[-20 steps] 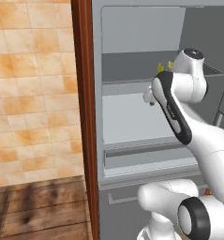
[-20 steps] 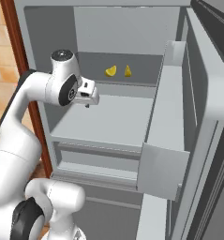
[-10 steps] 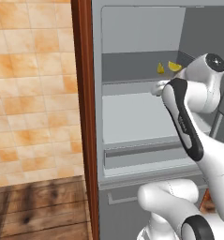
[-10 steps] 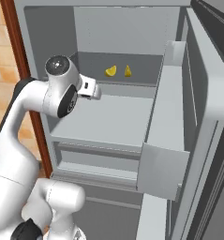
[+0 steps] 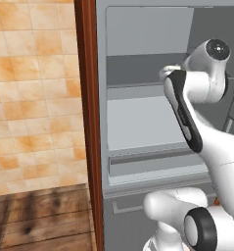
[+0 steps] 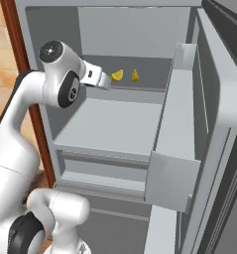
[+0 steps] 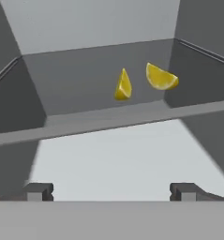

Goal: Grab the lemon wedges from the fridge, place them in the blender, close the lid, and turn on the blender to create a marinade.

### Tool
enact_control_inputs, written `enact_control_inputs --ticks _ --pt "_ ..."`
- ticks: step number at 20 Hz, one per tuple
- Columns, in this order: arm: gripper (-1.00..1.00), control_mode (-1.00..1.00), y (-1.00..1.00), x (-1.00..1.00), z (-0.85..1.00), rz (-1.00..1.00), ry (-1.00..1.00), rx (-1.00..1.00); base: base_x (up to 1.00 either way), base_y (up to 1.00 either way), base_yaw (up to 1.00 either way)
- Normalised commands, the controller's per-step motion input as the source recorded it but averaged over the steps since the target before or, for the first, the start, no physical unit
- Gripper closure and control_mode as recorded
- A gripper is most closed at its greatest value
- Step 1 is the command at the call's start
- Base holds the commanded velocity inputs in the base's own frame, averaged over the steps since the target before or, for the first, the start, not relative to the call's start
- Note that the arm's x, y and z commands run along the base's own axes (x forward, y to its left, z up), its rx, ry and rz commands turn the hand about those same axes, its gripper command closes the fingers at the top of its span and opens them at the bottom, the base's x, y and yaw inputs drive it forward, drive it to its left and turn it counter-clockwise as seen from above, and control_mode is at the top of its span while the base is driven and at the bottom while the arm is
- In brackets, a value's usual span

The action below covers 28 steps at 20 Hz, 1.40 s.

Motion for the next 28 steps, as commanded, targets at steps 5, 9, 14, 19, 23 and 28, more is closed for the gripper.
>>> enact_control_inputs --ticks 5,9,14,19,23,28 --pt "-1.00 -1.00 -0.19 0.52 0.30 -0.16 0.06 0.00 0.00 0.00 0.00" --pt "-1.00 -1.00 -0.15 0.49 -0.09 -0.02 0.02 0.00 0.00 0.00 0.00" --pt "-1.00 -1.00 -0.19 0.34 -0.46 0.00 0.00 0.00 0.00 0.00 0.00" --pt "-1.00 -1.00 -0.06 0.41 -0.57 0.00 0.00 0.00 0.00 0.00 0.00" --pt "-1.00 -1.00 0.00 0.47 -0.33 0.00 0.01 0.00 0.00 0.00 0.00" --pt "-1.00 -1.00 -0.03 0.25 -0.02 0.00 0.00 0.00 0.00 0.00 0.00"
